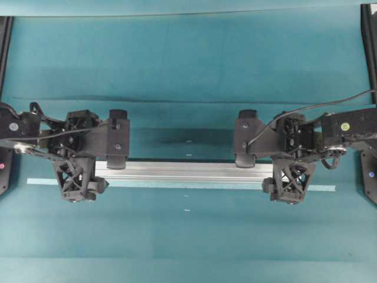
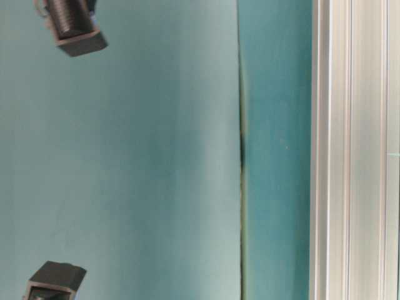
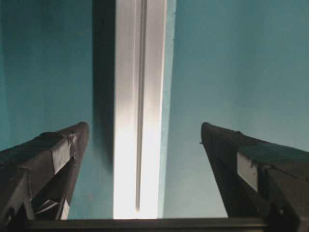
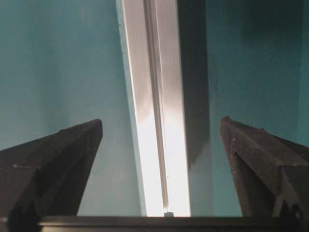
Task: Lift the metal rail with both hands and move it towards you.
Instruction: 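Close the left and right grippers around the rail ends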
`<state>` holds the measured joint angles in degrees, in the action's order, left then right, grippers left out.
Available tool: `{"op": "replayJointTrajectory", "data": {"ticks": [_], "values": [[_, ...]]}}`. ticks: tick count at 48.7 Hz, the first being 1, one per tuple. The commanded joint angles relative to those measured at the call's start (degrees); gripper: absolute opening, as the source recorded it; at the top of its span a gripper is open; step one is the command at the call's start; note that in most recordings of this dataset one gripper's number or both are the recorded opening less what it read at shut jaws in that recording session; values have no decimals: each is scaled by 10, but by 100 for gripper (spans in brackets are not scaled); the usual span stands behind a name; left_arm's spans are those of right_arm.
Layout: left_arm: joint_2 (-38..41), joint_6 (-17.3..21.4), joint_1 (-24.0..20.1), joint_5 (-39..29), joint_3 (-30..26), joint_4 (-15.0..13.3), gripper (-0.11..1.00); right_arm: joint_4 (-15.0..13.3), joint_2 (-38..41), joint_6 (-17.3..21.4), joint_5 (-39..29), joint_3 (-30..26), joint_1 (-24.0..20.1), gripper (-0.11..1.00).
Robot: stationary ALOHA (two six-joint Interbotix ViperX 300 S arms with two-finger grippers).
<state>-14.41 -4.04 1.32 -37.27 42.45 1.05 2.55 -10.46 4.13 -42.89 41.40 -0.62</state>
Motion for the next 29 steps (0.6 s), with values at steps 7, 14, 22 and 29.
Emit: {"op": "replayJointTrajectory", "data": {"ticks": [7,14,22,29], "values": [[13,4,-4,36,7,1,99,-1,16,-11,38,11,-2,100],[27,6,-4,47,12,1,99,0,30,-27,50,10,-2,100],[42,6,-15,69,20,1,99,0,46,-41,62,11,-1,100],[54,8,-32,87,23,2,99,-1,61,-44,80,11,0,100]]}}
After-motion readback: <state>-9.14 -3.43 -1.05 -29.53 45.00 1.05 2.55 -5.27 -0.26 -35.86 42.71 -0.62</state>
